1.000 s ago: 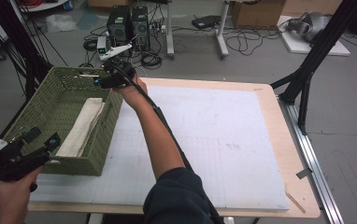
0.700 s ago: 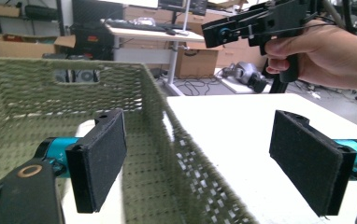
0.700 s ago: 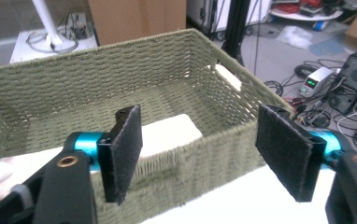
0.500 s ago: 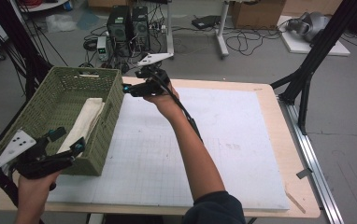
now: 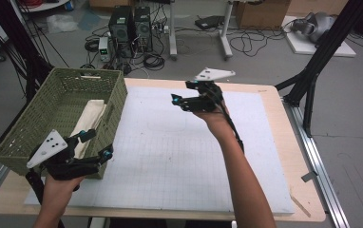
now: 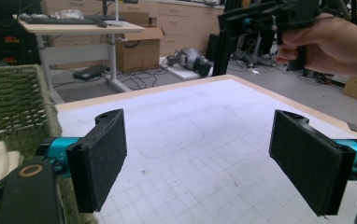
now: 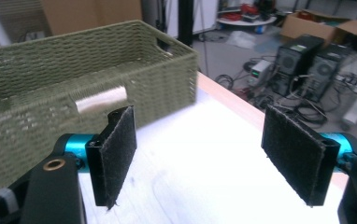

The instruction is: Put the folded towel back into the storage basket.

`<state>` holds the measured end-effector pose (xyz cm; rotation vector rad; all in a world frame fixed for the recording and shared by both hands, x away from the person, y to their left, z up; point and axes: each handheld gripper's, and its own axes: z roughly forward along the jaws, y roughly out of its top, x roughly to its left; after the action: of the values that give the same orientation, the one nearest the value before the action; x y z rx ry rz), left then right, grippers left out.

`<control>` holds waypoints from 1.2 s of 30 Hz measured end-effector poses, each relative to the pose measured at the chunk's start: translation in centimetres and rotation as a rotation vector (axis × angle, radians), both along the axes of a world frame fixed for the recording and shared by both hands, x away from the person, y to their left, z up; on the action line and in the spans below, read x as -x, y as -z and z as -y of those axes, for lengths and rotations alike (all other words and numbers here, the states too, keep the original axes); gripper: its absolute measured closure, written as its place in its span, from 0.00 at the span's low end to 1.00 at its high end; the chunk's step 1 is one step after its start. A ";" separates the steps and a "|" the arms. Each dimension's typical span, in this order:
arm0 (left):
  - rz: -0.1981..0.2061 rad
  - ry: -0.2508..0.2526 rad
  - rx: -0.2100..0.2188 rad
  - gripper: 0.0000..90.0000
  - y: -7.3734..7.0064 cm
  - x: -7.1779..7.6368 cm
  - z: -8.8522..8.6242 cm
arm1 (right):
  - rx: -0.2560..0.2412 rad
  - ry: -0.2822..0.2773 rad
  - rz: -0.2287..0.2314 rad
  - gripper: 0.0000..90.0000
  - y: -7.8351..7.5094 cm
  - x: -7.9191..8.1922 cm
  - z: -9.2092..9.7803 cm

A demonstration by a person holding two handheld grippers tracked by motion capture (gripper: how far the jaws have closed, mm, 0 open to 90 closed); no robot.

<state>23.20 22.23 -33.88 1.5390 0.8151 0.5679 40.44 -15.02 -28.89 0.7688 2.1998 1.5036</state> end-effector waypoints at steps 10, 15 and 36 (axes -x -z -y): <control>0.002 0.043 -0.047 0.23 0.9 -0.6 3.0 | 0.010 0.105 0.034 0.27 2.1 3.9 8.2; -0.010 0.088 -0.065 0.23 1.6 -0.8 4.6 | -0.021 0.164 0.027 0.25 3.4 6.0 11.6; -0.056 0.184 -0.105 0.22 7.0 -1.6 10.0 | 0.032 0.344 0.031 0.21 10.3 14.1 18.0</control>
<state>24.82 12.25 -40.89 1.7125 0.6860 0.4403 26.37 -32.98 -39.24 1.0431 1.9415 1.2967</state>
